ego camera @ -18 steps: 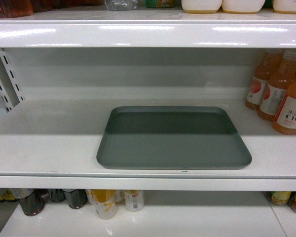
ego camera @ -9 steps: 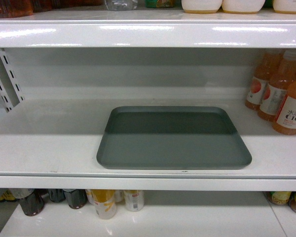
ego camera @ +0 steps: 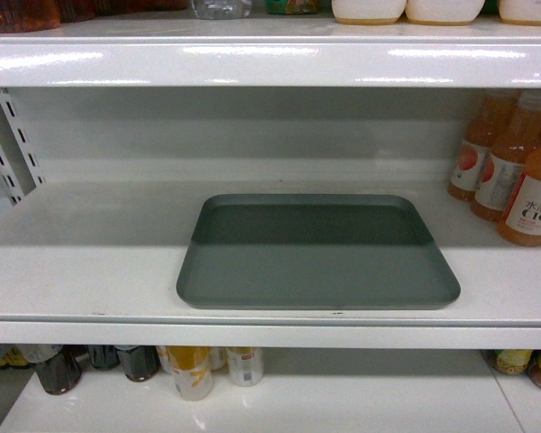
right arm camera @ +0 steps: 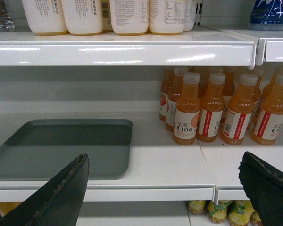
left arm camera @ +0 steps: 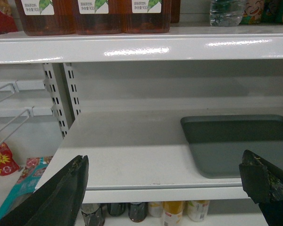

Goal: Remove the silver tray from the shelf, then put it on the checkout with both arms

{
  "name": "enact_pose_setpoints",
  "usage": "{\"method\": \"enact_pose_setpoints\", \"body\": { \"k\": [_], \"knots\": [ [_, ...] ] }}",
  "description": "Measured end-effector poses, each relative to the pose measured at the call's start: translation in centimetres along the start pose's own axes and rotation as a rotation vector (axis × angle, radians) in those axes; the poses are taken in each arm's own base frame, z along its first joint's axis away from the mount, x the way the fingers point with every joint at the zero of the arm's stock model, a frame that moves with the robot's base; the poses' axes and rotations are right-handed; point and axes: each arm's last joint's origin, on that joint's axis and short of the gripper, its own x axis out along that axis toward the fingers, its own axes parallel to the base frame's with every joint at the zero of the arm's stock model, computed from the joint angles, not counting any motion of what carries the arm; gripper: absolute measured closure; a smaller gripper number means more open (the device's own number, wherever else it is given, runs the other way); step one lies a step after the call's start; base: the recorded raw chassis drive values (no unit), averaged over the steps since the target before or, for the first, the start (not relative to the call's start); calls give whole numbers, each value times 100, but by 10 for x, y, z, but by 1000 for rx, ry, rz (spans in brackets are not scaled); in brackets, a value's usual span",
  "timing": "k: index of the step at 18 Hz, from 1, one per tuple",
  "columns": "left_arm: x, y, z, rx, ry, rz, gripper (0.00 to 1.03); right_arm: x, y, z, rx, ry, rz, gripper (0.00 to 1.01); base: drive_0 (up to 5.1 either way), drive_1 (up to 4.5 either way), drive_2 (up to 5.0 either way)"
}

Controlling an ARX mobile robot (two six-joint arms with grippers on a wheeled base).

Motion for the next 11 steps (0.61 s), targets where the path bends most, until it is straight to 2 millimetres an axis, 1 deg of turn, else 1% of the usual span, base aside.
{"method": "enact_pose_setpoints", "body": {
  "k": [9,10,11],
  "knots": [
    [0,0,0,0,0,0,5,0,0,0,0,0,0,3,0,0,0],
    [0,0,-1,0,26,10,5,0,0,0,0,2,0,3,0,0,0],
    [1,-3,-2,-2,210,87,5,0,1,-3,-22,138,36,3,0,0,0]
  ]
}}
